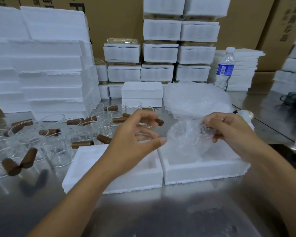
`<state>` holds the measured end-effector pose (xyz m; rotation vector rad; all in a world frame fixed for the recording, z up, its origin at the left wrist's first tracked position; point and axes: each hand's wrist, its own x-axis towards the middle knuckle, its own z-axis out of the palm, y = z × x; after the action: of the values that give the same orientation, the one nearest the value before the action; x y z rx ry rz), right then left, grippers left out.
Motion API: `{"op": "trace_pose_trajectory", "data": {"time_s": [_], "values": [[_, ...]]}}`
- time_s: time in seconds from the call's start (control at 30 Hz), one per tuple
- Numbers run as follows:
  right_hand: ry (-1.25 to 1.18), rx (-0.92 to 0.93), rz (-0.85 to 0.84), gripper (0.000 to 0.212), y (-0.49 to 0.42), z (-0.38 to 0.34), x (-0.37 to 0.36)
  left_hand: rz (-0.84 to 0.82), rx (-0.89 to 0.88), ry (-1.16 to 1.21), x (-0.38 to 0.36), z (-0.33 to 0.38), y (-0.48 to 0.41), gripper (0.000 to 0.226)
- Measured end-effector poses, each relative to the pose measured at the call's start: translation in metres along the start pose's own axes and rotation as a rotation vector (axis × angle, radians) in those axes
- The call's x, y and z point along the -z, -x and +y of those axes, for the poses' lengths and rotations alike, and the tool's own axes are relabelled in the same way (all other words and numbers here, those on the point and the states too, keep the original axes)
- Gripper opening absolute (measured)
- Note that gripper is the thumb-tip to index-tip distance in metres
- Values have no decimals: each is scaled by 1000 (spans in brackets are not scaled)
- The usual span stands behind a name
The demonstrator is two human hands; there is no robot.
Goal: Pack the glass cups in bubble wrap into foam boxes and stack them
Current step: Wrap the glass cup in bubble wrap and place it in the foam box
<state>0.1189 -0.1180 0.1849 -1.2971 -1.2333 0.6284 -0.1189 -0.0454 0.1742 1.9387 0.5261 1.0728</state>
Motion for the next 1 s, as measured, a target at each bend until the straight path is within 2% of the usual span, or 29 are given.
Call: {"op": "trace_pose_trajectory", "data": {"time_s": [0.17, 0.2, 0.27, 0.33, 0.47, 0.57, 0.67, 0.77, 0.87, 0.93, 1.0], "values": [[165, -58, -161, 26, 1, 2, -2, -2, 45, -60, 2, -4, 0, 21], [200, -67, -174, 26, 1, 2, -3, -34, 80, -97, 4, -4, 0, 24], [303, -57, -160, 24, 3, 3, -4, -161, 161, -235, 9, -2, 2, 51], [462, -31, -134, 19, 4, 4, -3, -281, 219, -346, 16, 3, 3, 68], [615, -29, -89, 13, 5, 4, 2, -459, 296, -419, 24, 10, 5, 86], [570, -46, -85, 3, 6, 1, 2, -531, 352, -479, 21, 11, 9, 94], [472, -10, -32, 16, 3, -1, 5, -535, 377, -540, 16, 11, 9, 103], [345, -17, 204, 23, -2, 1, 10, -520, 345, -595, 13, 12, 10, 104], [392, -139, 390, 18, -5, 9, 19, -496, 299, -560, 18, 18, 10, 93], [447, -258, 411, 16, -5, 14, 22, -381, 234, -512, 25, 26, 11, 89], [443, -353, 368, 21, -4, 18, 24, -165, 177, -453, 39, 29, 11, 88]]}}
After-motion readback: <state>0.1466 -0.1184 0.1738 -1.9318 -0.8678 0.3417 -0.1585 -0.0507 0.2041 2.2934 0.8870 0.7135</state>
